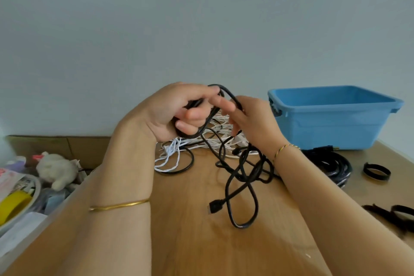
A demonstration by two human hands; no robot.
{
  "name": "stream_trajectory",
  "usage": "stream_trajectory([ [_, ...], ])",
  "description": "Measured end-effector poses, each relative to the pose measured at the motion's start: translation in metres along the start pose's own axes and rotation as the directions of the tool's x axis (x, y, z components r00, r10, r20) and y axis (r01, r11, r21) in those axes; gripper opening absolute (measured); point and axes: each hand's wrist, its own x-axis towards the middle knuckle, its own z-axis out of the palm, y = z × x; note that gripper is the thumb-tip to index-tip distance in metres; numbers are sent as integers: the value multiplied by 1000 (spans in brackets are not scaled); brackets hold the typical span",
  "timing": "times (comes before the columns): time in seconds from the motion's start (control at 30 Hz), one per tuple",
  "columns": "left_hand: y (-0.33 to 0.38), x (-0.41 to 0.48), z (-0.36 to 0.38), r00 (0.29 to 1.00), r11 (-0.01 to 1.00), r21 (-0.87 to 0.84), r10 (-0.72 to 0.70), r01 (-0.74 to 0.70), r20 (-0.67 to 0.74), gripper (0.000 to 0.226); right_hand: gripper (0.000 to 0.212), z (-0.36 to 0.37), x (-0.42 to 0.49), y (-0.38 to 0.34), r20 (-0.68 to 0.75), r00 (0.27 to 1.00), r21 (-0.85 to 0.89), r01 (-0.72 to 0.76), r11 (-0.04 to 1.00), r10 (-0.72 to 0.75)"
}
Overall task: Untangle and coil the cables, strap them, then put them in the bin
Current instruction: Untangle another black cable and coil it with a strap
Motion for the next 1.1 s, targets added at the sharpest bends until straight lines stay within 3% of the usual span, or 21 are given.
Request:
stream_trajectory([
  [0.07, 0, 5, -3, 985, 959, -283, 25, 25, 173, 39, 25, 8, -4, 2, 101, 993, 102, -77, 992, 66],
  [0.13, -3, 11, -10, 939, 820, -568, 140, 68, 314, 40, 18, 13, -9, 5, 211, 973, 87, -118, 989, 97],
  [0.17, -4, 12, -11, 929, 738, -673, 211, 52, 303, 41, 12, 15, -11, 7, 270, 957, 56, -129, 990, 109],
  [0.23, -6, 16, -13, 948, 577, -810, 304, -103, 97, 46, 9, 18, -17, 10, 393, 911, -32, -126, 991, 129],
  [0.3, -10, 19, -15, 923, 468, -820, 339, -331, -179, 47, 15, 19, -19, 9, 487, 863, -120, -88, 989, 136],
  [0.4, -19, 28, -10, 850, 506, -684, 345, -526, -398, 13, 17, 17, -19, -4, 575, 813, -174, 8, 985, 95],
  [0.5, -31, 34, -5, 759, 696, -414, 294, -587, -581, 19, 12, 13, -19, -20, 632, 772, -231, 113, 966, 61],
  [0.6, -41, 38, 1, 645, 875, 120, 432, -469, -630, 14, 13, 2, -16, -31, 597, 802, -273, 182, 945, 18],
  [0.67, -42, 41, 4, 641, 827, 486, 541, -284, -545, 12, 15, -7, -14, -37, 549, 836, -327, 215, 920, 0],
  [0.77, -35, 41, 14, 705, 662, 748, 551, -42, -447, 9, 19, -21, -11, -39, 478, 878, -398, 237, 886, -20],
  [0.87, -29, 41, 22, 768, 501, 852, 484, 150, -420, 17, 18, -29, -6, -39, 418, 907, -475, 260, 841, -44],
  [0.97, -25, 38, 29, 836, 387, 901, 414, 197, -360, 13, 9, -31, -3, -36, 377, 926, -540, 245, 805, -28],
  [1.03, -21, 35, 31, 874, 365, 911, 358, 193, -329, 14, 6, -32, -2, -32, 323, 946, -553, 224, 803, -42],
  [1.1, -18, 33, 31, 914, 412, 892, 260, 186, -311, 19, 12, -33, -2, -27, 256, 964, -532, 204, 822, -74],
])
